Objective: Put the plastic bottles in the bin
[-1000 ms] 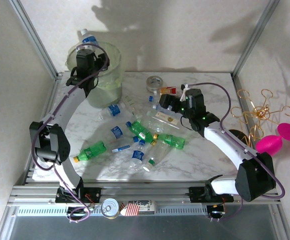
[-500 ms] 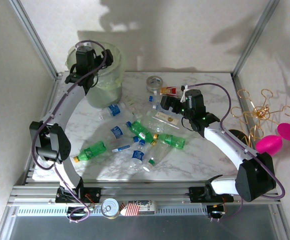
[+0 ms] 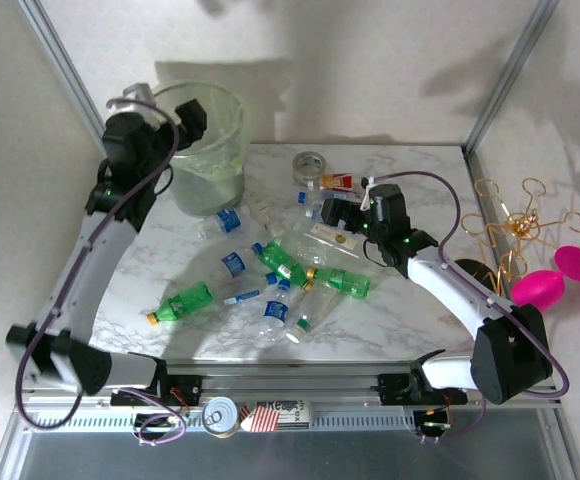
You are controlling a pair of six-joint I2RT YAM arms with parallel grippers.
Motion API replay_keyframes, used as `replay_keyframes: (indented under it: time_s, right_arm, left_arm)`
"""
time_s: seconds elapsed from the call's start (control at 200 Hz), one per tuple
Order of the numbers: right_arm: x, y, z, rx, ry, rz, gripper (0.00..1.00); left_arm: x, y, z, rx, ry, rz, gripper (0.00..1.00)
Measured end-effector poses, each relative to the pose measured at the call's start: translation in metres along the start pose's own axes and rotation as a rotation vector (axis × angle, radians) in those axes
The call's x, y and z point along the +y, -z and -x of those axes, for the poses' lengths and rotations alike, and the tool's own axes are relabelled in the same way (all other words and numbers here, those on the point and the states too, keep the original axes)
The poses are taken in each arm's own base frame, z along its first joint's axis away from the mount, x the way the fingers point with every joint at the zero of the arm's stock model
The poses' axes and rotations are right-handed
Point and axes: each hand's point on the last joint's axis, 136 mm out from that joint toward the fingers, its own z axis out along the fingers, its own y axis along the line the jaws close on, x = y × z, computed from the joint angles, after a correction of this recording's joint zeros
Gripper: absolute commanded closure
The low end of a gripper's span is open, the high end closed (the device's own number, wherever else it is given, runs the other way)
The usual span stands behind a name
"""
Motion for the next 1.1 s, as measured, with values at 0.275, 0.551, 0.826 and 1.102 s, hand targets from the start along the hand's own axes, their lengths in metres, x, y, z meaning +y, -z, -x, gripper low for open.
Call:
replay_keyframes:
  time_s: [0.275, 0.551, 0.826, 1.102]
  right_arm:
    - [-0.004, -0.004, -0.014, 0.016, -0.012, 0.017, 0.01]
    - [0.001, -0.006, -0.019, 0.018, -0.052, 0.058, 0.01]
    - [0.002, -0.006, -0.019, 0.02, -0.062, 0.067, 0.01]
    - [0.001, -0.002, -0.021, 0.018, -0.062, 0.064, 0.01]
  left_arm:
    - [0.074, 0.059, -0.097, 0.079, 0.069, 0.143, 0.0]
    - [0.155, 0.082, -0.187, 0.167, 0.101, 0.388, 0.0]
    - [0.216, 0.081, -0.212, 0.19, 0.204, 0.557, 0.0]
    - [0.231, 0.094, -0.254, 0.338, 0.261, 0.59, 0.0]
